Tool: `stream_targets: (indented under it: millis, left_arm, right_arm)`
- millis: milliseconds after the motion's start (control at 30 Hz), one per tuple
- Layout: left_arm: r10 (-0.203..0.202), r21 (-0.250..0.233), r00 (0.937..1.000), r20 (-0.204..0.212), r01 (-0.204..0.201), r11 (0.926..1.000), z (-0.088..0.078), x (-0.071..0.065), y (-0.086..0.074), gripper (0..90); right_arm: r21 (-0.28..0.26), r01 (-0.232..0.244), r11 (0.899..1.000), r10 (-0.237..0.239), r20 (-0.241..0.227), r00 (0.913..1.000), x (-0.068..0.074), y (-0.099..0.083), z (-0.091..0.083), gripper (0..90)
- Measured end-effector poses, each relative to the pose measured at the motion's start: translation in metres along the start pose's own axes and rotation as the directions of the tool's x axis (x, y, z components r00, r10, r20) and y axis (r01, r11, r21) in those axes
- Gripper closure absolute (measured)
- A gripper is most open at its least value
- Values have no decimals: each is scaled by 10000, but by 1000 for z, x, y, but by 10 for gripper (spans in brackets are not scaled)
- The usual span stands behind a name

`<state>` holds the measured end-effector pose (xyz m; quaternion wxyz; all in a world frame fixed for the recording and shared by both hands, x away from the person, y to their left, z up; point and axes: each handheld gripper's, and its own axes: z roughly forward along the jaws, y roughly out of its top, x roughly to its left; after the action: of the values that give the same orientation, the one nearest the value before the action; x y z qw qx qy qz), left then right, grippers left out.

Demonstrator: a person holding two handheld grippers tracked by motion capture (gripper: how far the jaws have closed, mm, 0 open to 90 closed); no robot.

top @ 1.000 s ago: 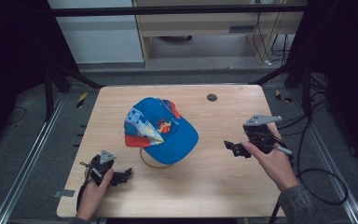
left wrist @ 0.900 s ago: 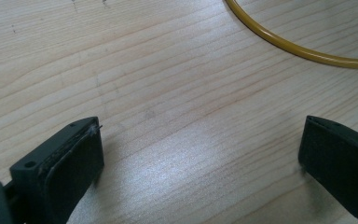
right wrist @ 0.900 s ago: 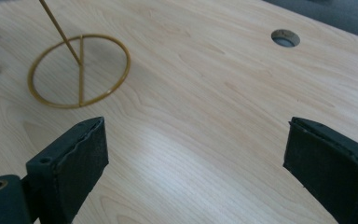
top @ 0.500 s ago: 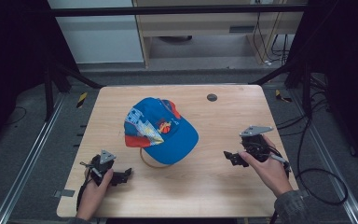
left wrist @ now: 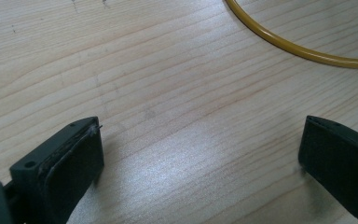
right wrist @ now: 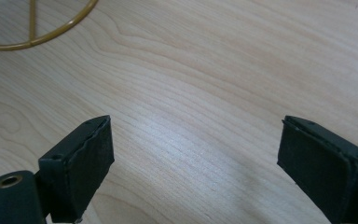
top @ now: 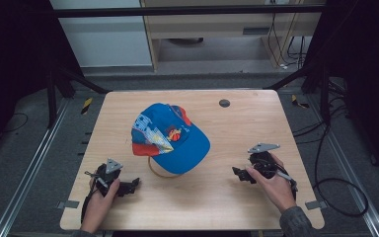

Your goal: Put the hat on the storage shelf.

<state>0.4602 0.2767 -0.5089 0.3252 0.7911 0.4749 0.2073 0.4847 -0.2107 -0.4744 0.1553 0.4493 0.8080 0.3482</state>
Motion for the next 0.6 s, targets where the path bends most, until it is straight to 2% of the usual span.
stream_targets:
  millis: [133, 333, 500, 600]
  left_arm:
    - [27, 25, 10000, 3, -27, 10000, 0, 0, 0, 0]
    - [33, 43, 10000, -5, -33, 10000, 0, 0, 0, 0]
    - [46, 59, 10000, -2, -46, 10000, 0, 0, 0, 0]
    - [47, 46, 10000, 6, -47, 10000, 0, 0, 0, 0]
  right_arm:
    - [-39, -262, 9996, 262, 52, 9996, 1, -5, 8, 101]
    - [66, -343, 9994, 342, 247, 9991, 3, -12, 16, 91]
    - [111, -259, 9996, 253, 505, 9984, 7, -19, 24, 90]
    - [-87, -45, 10000, 52, 820, 9966, 11, -22, 26, 84]
